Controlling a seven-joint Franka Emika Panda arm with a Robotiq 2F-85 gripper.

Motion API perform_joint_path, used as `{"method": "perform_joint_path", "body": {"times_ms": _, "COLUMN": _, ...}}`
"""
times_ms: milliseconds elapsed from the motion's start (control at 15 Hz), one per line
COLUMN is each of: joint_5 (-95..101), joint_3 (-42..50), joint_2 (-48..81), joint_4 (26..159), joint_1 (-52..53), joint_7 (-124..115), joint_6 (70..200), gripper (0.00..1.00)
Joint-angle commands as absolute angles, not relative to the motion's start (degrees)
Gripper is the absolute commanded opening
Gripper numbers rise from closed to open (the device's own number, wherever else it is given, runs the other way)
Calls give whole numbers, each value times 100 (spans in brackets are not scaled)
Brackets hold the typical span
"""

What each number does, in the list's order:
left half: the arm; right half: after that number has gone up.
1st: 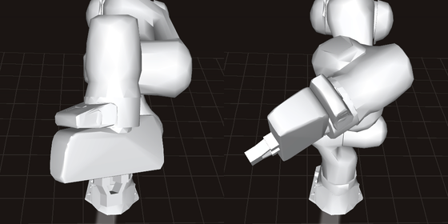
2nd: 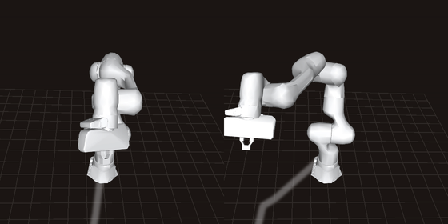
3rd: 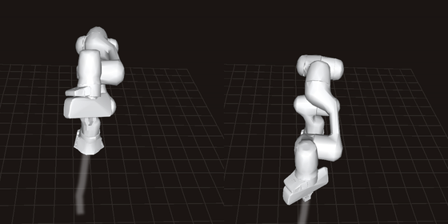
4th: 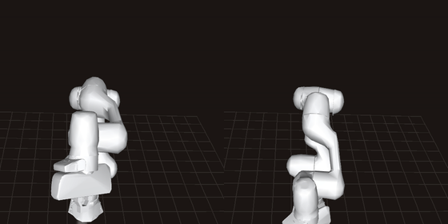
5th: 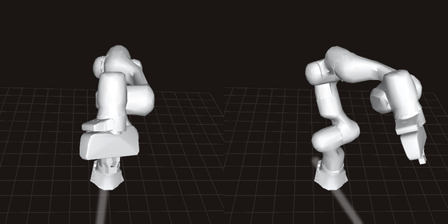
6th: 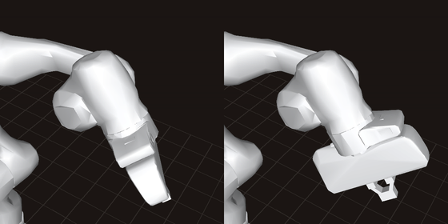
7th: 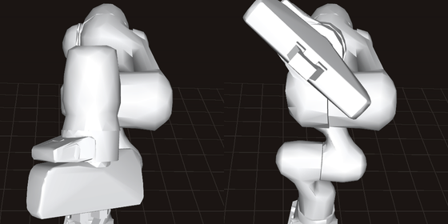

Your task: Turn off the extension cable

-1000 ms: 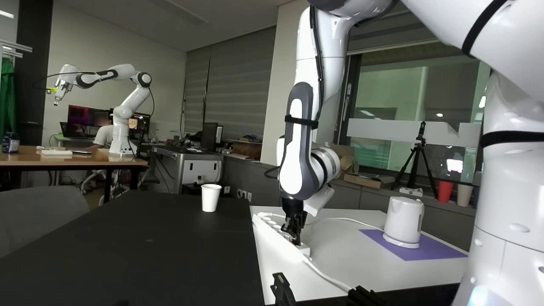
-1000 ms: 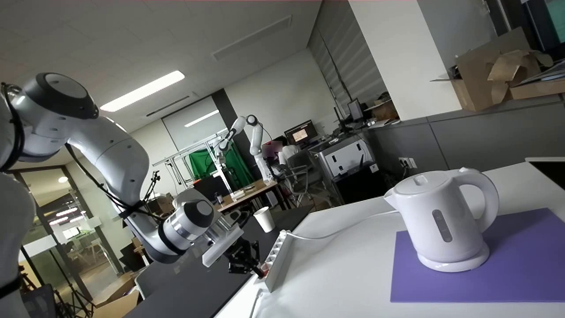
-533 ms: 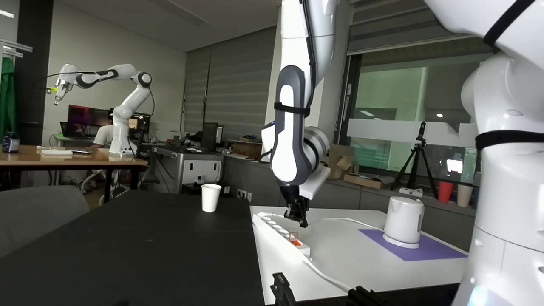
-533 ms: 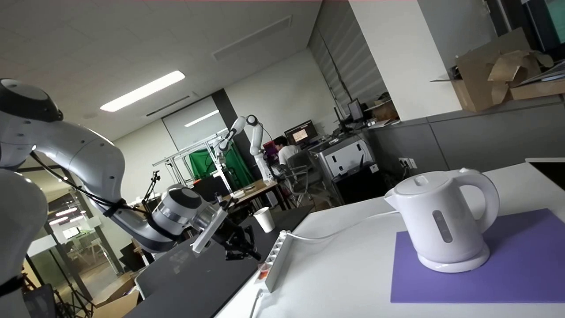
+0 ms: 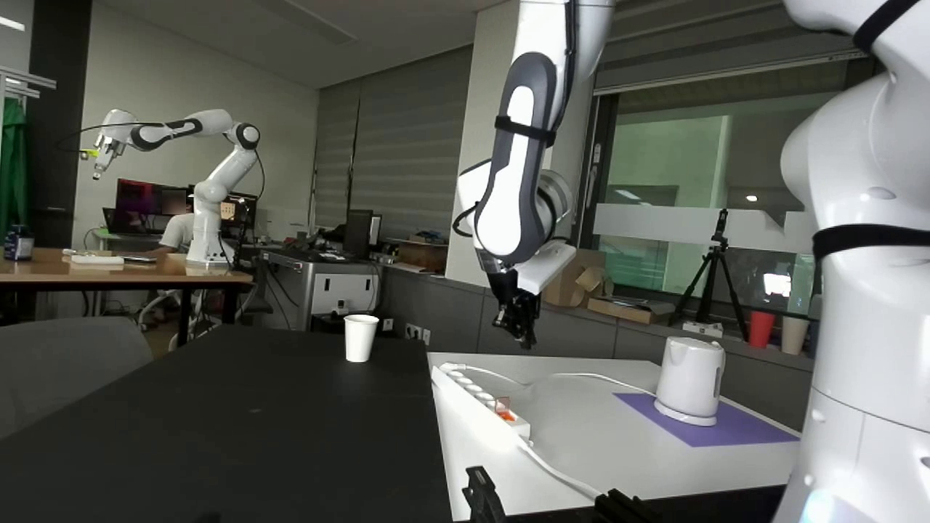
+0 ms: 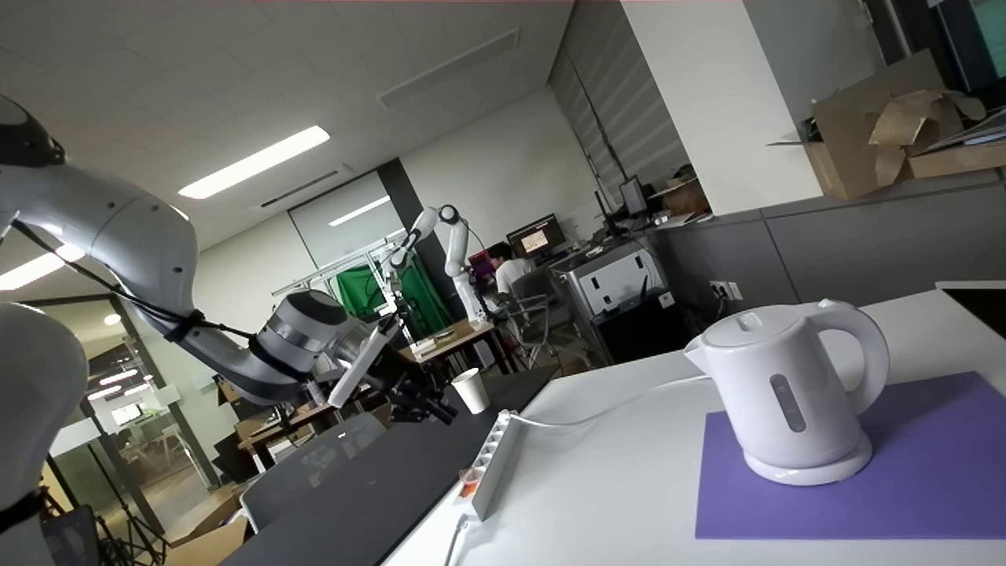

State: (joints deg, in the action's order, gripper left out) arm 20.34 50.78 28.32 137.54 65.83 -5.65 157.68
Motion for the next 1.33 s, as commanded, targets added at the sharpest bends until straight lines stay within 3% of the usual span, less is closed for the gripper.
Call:
{"method": "perform_joint_path", "body": {"times_ms": 0, "joint_5": 1850, "joint_3": 5236, "joint_2": 1566, "joint_4": 14193, "joint_1": 6426, "joint_7": -376, "joint_6": 15521, "gripper": 46}}
{"method": "perform_joint_path", "body": {"times_ms": 267, "joint_5": 2092, "joint_3": 4491, "joint_2": 442, "joint_4": 14225, "joint_1": 5210, "joint_7": -589, "joint_6": 14962, "gripper": 73}}
{"method": "perform_joint_path", "body": {"times_ms": 533, "joint_5": 1410, "joint_3": 2925, "joint_2": -161, "joint_4": 14193, "joint_1": 3392, "joint_7": -377, "joint_6": 14528, "gripper": 99}}
{"method": "perform_joint_path", "body": {"times_ms": 867, "joint_5": 552, "joint_3": 1061, "joint_2": -285, "joint_4": 14111, "joint_1": 1506, "joint_7": -106, "joint_6": 14201, "gripper": 100}}
{"method": "perform_joint_path", "body": {"times_ms": 1267, "joint_5": 572, "joint_3": 357, "joint_2": -170, "joint_4": 14081, "joint_1": 852, "joint_7": -88, "joint_6": 14128, "gripper": 100}}
